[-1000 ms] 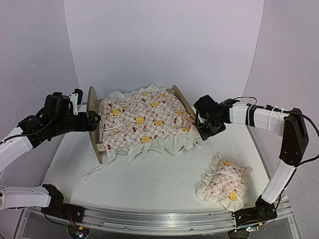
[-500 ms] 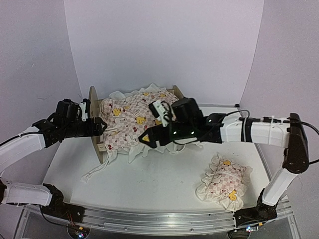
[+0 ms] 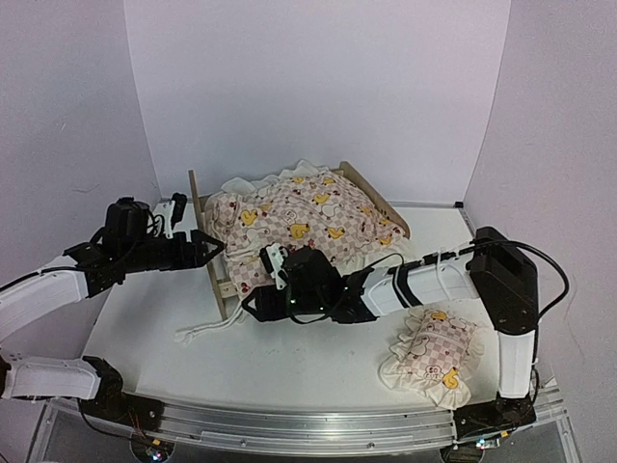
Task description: Set up the pet bed
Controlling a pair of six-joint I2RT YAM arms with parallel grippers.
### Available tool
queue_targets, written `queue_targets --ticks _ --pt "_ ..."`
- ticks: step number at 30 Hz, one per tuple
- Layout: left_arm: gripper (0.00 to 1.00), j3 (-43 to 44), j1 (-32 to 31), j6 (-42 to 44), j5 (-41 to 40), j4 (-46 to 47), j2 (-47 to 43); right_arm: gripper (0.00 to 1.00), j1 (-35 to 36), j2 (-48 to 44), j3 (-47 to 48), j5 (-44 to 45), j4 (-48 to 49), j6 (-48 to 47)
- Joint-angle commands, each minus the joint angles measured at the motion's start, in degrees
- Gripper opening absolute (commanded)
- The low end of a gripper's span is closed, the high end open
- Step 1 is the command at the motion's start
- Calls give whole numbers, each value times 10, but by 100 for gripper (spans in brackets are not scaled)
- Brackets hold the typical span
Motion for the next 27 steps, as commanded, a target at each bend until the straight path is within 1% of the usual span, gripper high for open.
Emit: queue_targets --ticks 1,5,8,10,12,15,17,18,20,22,25,27 --pt "85 8 -2 30 -58 -29 -74 55 11 27 30 47 72 75" --pt "89 -20 -1 11 -90 -52 -139 58 16 73 39 46 113 118" --pt "90 -39 -1 -14 -102 -65 -179 58 20 94 47 68 131 114" --pt "90 -50 -1 -29 -95 -66 -198 56 20 108 54 84 138 113" --pt "89 -51 -2 -33 -71 -66 -207 48 21 112 56 108 142 102" --pt "86 -37 -1 -25 -24 -65 -207 18 22 99 43 125 152 92" --pt "85 -23 -2 -14 8 -66 -201 2 21 74 16 130 159 81" --pt "84 -14 -3 -8 23 -65 -196 0 21 57 -2 136 165 74" --pt "80 2 -3 5 57 -62 -179 0 18 22 -31 145 172 52" --pt "76 14 -4 18 63 -61 -163 0 17 -13 -51 139 172 26" --pt "74 24 -5 25 59 -59 -154 0 17 -41 -86 112 191 22" --pt "71 32 -6 27 72 -58 -140 0 17 -62 -102 106 194 14"
